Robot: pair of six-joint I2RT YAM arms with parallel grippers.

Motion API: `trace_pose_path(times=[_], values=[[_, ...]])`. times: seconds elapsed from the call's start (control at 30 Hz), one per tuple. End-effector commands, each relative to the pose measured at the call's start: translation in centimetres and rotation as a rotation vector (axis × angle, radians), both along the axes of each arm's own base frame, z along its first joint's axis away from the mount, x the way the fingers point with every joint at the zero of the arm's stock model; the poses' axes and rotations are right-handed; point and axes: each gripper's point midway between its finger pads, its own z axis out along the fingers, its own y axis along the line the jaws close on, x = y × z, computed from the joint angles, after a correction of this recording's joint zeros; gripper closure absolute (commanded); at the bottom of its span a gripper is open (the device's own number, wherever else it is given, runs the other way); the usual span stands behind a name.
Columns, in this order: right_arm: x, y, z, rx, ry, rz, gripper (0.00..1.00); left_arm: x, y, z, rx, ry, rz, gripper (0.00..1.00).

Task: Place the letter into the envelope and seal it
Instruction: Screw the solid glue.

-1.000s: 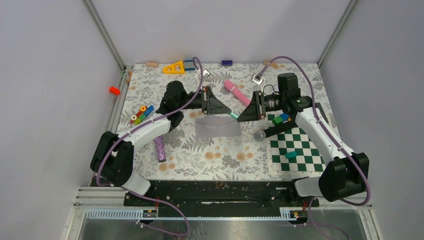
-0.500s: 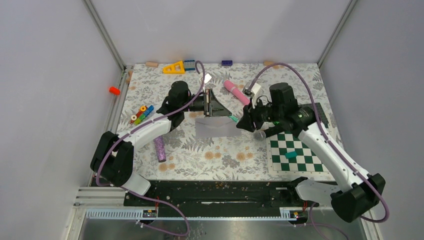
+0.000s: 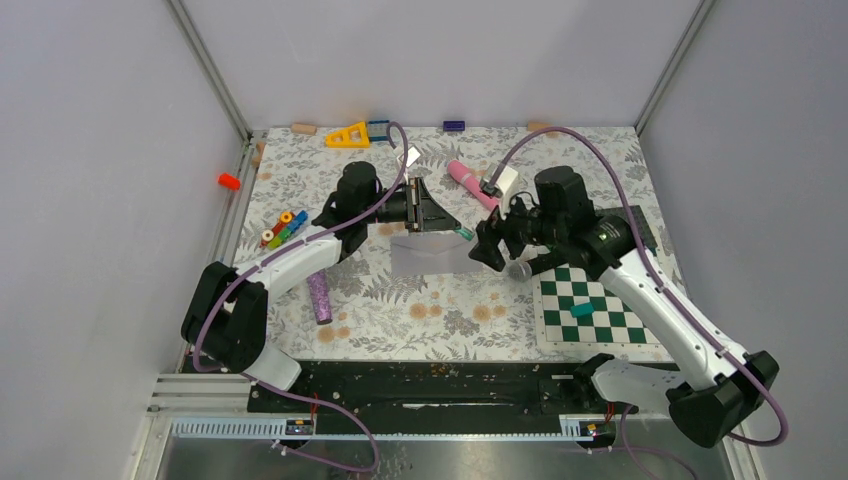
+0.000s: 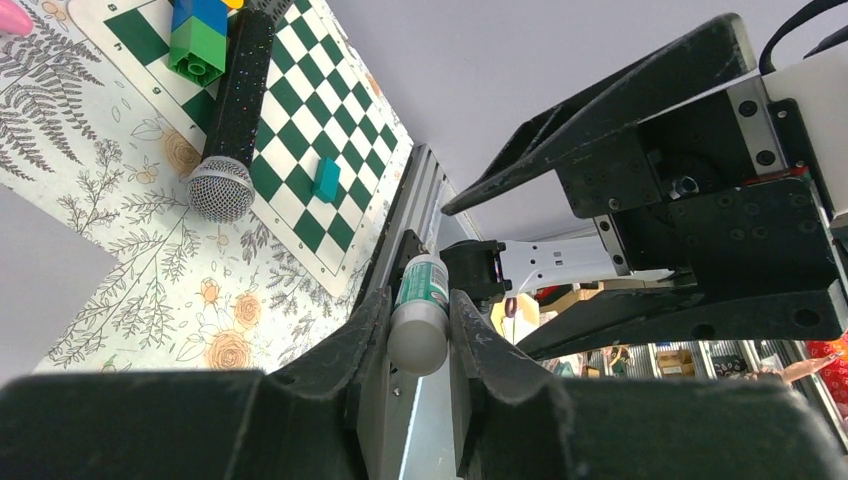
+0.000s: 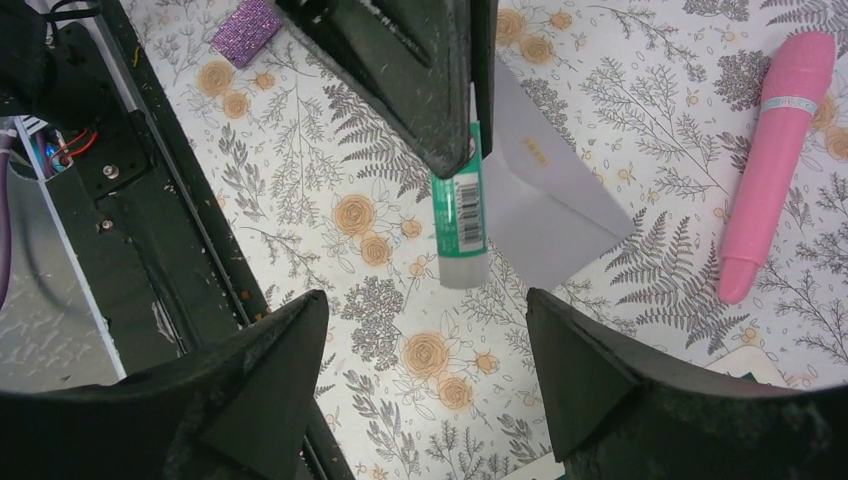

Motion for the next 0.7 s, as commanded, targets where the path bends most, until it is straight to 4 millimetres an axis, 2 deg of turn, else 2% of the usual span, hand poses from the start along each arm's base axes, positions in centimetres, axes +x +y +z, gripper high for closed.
trace_pose_path(times=[0.0,0.17,0.5,0.6,0.67], values=[[1.4,0.7,0.4,-0.023,-0.027,-0.003,0.2,0.7,-0.2,1.4,-0.021,-0.068,0.018,0.97],[1.9,1.7,-0.4,-0.067,-0.055,0.009,0.24,0.7,-0.2,1.3,-0.021,-0.063,0.019,0.97],[2.1,2.5,-1.1,-0.08,-0.11,0.038,0.46,0.6,-0.3,1.2,-0.023,-0.059,0.012,0.97],[2.3,2.7,-1.2,-0.081,-0.119,0.046,0.56,0.5,-0.4,1.2,-0.025,-0.059,0.007,0.97],[2.1,2.9,-1.4,-0.08,-0.113,0.058,0.67,0.5,-0.5,1.3,-0.026,-0.06,0.006,0.97]])
